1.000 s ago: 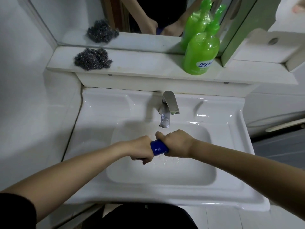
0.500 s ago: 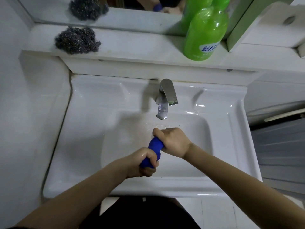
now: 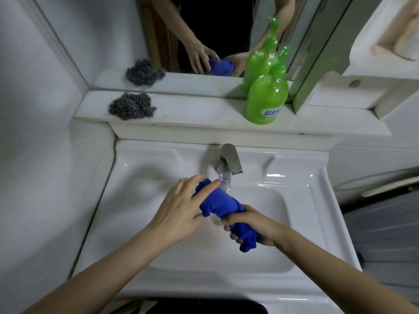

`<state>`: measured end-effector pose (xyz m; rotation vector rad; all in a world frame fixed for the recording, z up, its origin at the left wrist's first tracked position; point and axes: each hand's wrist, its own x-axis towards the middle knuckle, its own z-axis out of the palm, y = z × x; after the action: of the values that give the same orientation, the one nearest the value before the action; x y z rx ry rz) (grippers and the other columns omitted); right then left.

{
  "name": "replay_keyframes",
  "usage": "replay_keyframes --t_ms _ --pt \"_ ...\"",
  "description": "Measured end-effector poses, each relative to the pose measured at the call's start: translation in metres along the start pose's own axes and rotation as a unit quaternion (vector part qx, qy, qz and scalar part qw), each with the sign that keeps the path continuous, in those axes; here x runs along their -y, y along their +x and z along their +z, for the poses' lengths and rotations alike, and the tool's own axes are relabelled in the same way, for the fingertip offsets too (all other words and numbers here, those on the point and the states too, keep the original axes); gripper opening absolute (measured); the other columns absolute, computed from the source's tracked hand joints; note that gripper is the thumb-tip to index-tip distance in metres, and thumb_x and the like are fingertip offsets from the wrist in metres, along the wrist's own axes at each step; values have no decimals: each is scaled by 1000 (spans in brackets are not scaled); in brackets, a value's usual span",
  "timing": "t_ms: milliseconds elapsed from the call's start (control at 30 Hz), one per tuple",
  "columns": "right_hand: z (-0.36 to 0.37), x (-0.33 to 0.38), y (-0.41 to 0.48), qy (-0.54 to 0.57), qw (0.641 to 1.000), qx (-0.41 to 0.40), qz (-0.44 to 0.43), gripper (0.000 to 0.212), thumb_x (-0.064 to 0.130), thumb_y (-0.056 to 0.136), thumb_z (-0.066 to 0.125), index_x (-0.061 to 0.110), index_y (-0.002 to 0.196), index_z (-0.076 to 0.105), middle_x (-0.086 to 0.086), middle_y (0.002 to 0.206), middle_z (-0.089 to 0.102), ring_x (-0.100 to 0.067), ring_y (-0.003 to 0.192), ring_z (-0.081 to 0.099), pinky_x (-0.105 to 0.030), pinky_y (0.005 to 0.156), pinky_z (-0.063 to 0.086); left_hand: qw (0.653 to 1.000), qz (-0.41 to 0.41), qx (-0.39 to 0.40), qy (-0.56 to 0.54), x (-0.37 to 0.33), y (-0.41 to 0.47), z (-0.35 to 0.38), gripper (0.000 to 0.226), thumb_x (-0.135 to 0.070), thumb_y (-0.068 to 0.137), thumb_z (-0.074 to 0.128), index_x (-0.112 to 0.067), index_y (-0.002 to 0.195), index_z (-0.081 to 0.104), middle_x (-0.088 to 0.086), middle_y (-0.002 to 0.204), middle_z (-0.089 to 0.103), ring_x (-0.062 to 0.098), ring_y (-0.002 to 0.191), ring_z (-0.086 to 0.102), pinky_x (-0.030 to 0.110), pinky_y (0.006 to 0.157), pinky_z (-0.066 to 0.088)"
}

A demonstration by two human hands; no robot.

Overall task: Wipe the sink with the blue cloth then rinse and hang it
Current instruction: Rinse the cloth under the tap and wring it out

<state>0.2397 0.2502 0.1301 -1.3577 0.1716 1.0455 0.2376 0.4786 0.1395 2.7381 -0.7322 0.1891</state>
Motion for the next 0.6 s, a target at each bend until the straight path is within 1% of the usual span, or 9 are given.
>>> replay_keyframes --t_ms 67,133,200,300,367,433,467,533,600 --pt "-1 3 -8 81 994 60 40 30 24 74 75 12 96 58 -3 74 55 -14 55 49 -22 47 41 992 78 -73 65 -1 -4 -1 87 -12 67 76 -27 145 40 14 146 47 39 124 50 53 98 49" --pt "0 4 -14 159 975 139 65 27 26 76 73 13 96 60 0 73 52 -11 53 45 -19 46 40 982 124 -110 95 -4 -7 4 82 -13 72 73 -27 145 39 17 150 42 41 134 41 63 102 43" --pt "6 3 -17 211 947 225 87 22 27 78 70 14 95 61 2 71 51 -7 51 45 -16 43 39 977 134 -136 95 -8 -8 9 79 -20 76 75 -28 146 37 18 150 34 43 136 37 66 101 42" --pt "19 1 -18 231 903 345 113 22 29 82 66 15 97 58 6 70 54 -4 49 43 -12 42 37 971 160 -179 10 -16 -3 11 59 -14 87 68 -23 140 42 17 144 33 43 130 41 61 104 43" --pt "26 -1 -17 212 886 394 123 23 32 84 65 17 97 54 9 69 56 -5 49 36 -12 42 35 963 176 -203 -33 -18 1 8 45 -6 94 56 -17 137 46 16 132 42 37 115 52 50 95 52" --pt "30 -2 -17 186 887 402 131 23 32 83 66 18 95 53 9 69 55 -3 49 39 -12 42 35 957 184 -224 -26 -18 6 5 45 3 91 57 -10 134 50 16 110 57 32 87 61 43 77 56" --pt "30 -1 -17 172 894 391 132 24 32 81 67 18 94 53 9 69 55 -2 49 42 -12 43 35 957 188 -222 -16 -17 8 3 48 8 87 56 -7 132 52 16 97 62 31 75 61 40 70 55" --pt "27 0 -20 138 920 346 124 24 27 78 69 17 93 53 9 69 52 -1 50 45 -12 44 34 963 194 -185 4 -12 11 -2 53 14 76 53 -2 126 60 14 81 65 29 64 59 37 61 54" --pt "26 4 -23 80 948 292 102 21 18 76 66 15 92 52 7 69 49 -3 51 42 -14 46 32 972 193 -135 18 -8 13 -6 45 12 66 59 -4 106 72 11 78 64 28 63 58 36 54 52"
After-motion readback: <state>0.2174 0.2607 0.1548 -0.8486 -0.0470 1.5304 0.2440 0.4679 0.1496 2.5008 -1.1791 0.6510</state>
